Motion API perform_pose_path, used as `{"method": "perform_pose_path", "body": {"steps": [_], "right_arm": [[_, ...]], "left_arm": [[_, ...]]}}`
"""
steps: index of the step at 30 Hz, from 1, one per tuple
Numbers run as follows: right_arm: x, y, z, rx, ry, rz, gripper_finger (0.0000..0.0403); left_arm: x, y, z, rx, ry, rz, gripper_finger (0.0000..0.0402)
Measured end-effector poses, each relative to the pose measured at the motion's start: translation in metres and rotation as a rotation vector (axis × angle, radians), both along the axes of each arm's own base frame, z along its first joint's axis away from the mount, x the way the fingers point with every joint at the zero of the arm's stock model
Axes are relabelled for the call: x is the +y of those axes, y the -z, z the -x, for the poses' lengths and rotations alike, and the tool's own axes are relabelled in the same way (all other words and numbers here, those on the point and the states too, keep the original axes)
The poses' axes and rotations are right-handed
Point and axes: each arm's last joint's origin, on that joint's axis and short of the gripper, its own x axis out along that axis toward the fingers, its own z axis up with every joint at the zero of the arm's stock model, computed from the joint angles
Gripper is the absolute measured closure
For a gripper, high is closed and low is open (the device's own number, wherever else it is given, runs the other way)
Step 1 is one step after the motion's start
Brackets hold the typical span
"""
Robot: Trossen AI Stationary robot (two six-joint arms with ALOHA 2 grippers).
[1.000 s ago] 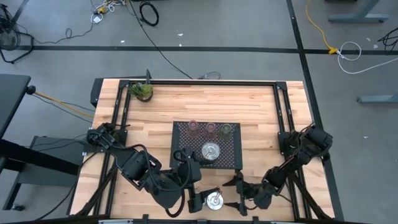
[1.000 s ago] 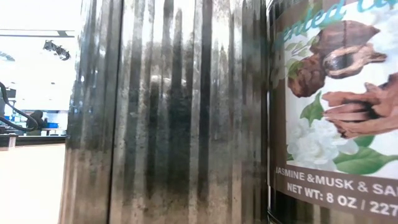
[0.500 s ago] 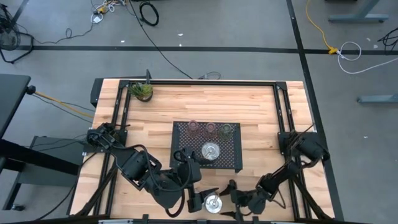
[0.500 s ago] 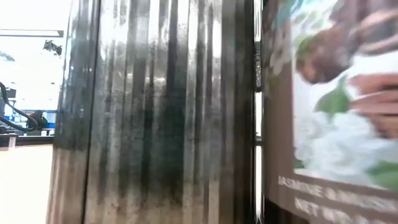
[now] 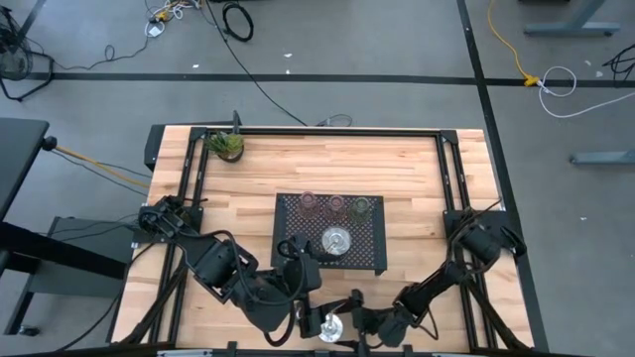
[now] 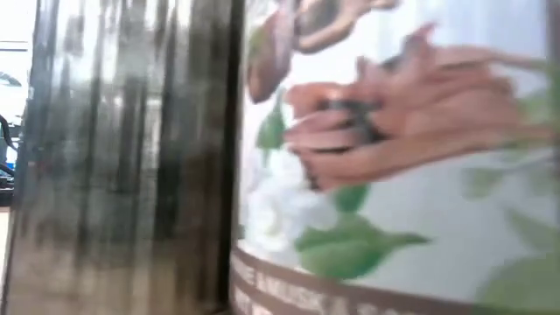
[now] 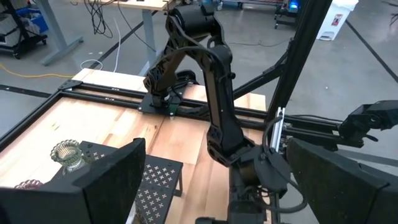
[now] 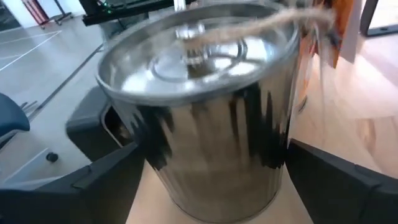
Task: Pick & Place candle stick holders
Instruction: Put the right silver scented candle on the shelf
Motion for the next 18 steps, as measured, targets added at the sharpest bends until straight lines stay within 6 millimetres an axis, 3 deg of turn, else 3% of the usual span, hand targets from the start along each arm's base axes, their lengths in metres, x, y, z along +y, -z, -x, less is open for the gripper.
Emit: {"method": "perform_pose_path", "body": {"steps": [6, 18], "right_arm": [[-0.003, 0.014, -0.004, 0.024, 0.022, 0.004, 0.0023], [-0.006, 0.013, -0.008, 0.004, 0.034, -0.001, 0.0023]], "left_arm": [[0.0, 0.0, 0.0, 0.004, 0.0, -0.003, 0.0012], [0.0, 0.001, 0.0, 0.01, -0.001, -0.007, 0.0012]]}}
